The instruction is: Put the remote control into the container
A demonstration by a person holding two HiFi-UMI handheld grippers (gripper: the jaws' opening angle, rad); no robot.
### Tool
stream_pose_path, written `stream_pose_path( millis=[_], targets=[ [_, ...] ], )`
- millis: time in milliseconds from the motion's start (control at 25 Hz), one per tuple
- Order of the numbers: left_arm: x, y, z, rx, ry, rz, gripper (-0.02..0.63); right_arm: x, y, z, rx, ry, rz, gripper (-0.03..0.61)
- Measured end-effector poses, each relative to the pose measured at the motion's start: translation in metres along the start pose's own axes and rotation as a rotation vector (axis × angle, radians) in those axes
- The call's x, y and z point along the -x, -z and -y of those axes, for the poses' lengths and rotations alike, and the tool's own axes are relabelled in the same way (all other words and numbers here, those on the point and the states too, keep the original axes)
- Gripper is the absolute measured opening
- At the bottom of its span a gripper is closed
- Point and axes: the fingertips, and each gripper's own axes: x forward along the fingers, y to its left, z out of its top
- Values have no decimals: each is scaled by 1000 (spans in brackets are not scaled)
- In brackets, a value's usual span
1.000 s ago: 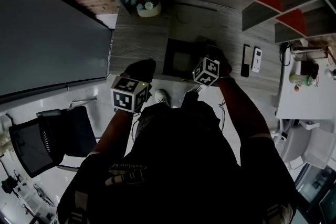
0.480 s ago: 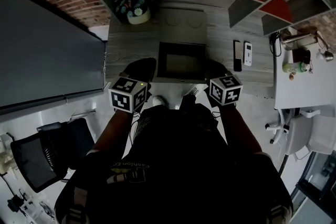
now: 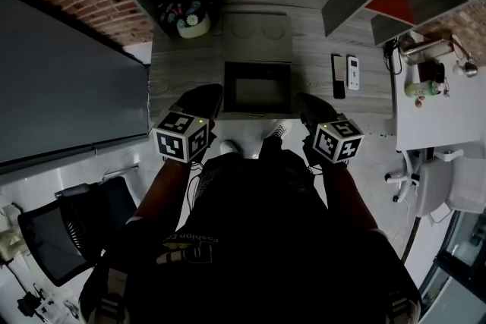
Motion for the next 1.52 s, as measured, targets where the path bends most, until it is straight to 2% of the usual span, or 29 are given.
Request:
stream_pose_path(
  millis=[440,640,840,1120,1320,1400,1520],
  targets=[
    [-4,-8,10,-17,-3,-5,6,-3,5,-5,35,-18,-34,8],
    [-12,-6,14,-8,-7,-18,6,1,4,8,37,23,-28,8],
    [-30,7,19,-84,-2,-76,6,9,4,25,14,64,-19,9],
    [-62,-2,46,-107,63,-98,6,25,6,54,-10,107,-3,9],
    [-85,1,62,-144,102,-145,6,36,7,83,-34,167,3,9],
    [-97,2,70,-184,113,-169,6,38,10,96,-30,186,-11,9],
    [-117,9,84,-256,143,-218,6,38,16,119,32,246,-59,9]
  ],
)
